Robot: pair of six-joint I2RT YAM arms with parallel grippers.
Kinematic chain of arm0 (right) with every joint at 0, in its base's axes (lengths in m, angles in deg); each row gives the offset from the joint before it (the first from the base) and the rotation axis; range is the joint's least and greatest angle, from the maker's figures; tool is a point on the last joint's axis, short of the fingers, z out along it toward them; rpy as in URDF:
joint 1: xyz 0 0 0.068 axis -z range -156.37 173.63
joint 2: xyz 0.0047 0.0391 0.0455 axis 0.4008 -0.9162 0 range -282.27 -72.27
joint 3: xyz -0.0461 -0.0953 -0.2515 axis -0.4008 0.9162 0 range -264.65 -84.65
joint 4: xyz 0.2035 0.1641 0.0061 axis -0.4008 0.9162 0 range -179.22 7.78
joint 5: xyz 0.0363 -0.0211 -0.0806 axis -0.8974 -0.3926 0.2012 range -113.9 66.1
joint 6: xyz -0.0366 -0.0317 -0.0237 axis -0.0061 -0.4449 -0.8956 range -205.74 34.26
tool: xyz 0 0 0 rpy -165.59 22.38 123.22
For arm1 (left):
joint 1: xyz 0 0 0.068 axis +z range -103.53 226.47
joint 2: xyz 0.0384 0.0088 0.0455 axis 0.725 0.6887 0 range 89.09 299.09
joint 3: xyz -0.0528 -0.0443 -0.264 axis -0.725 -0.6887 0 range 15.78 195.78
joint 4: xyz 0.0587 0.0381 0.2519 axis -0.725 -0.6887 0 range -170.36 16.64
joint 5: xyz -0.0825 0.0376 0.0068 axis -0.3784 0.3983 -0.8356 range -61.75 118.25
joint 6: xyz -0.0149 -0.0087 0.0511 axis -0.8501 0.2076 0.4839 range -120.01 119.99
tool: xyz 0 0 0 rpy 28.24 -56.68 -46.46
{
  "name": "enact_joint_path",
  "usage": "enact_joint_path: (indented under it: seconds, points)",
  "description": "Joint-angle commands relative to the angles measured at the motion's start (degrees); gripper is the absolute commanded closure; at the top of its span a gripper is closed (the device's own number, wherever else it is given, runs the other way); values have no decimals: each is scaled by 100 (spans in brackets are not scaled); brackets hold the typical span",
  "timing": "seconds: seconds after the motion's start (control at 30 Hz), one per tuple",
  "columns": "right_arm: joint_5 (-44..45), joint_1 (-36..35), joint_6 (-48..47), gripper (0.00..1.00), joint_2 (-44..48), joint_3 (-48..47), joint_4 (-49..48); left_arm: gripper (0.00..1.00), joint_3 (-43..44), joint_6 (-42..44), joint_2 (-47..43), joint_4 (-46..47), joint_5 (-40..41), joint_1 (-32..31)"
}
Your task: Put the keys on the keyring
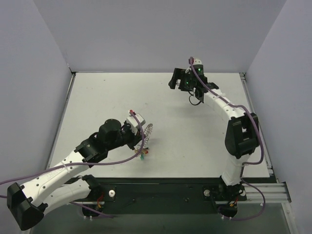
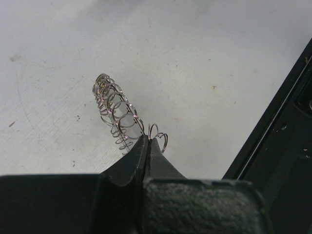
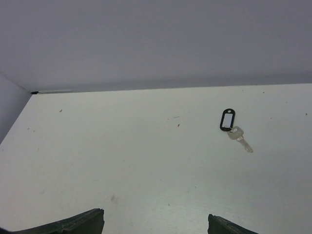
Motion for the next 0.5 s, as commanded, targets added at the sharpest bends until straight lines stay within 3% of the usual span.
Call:
enact_joint_path:
  seconds: [0.0, 0.37, 0.47]
  points:
    - [342, 76, 115, 14, -766, -1065, 242, 100, 127, -59, 4, 529, -234, 63]
    - [254, 586, 1019, 15, -2418, -2437, -241, 100, 188, -51, 267, 538, -357, 115]
    - [45, 788, 1624, 21, -2911, -2876, -285, 100, 215, -33, 303, 521, -392, 124]
